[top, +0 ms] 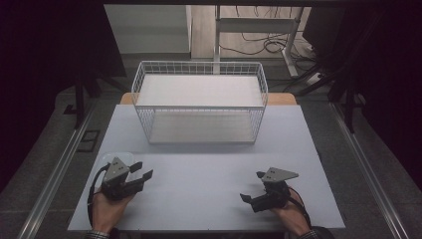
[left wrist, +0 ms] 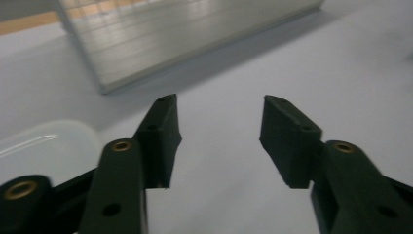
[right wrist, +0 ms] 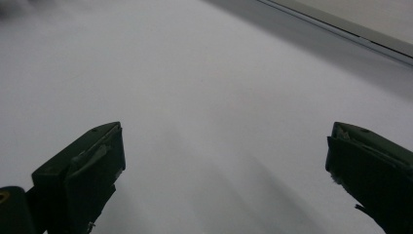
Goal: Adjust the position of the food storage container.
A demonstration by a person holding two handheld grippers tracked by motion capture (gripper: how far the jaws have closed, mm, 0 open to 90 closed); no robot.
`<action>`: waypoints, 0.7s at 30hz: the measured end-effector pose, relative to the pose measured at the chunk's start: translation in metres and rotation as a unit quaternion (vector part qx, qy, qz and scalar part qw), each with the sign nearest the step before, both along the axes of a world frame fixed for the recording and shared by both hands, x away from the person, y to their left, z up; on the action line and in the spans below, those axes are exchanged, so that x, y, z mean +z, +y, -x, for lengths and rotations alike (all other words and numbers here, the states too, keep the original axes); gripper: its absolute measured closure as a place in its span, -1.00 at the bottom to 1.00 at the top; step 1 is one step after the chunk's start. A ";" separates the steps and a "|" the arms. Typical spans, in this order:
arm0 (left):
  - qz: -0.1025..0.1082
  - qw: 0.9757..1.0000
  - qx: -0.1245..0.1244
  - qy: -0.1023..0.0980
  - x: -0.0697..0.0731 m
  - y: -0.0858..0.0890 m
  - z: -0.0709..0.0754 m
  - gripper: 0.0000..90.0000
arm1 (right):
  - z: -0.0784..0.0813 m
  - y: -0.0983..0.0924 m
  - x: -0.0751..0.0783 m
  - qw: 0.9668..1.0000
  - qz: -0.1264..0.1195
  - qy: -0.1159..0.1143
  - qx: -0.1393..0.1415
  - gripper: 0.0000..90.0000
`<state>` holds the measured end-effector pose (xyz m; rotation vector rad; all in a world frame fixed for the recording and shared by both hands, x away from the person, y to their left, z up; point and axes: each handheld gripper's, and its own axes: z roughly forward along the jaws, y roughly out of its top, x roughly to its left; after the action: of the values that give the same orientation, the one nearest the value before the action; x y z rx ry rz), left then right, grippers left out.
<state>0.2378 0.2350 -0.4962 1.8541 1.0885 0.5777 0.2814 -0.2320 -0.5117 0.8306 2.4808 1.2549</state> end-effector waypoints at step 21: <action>-0.004 0.992 0.129 0.015 0.005 0.072 0.006 0.90 | 0.001 0.001 0.000 1.000 0.004 0.000 0.005 -0.98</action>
<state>0.2320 0.3072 -0.4907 1.7452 1.3585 0.7043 0.2809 -0.2313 -0.5118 0.8177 2.4910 1.2479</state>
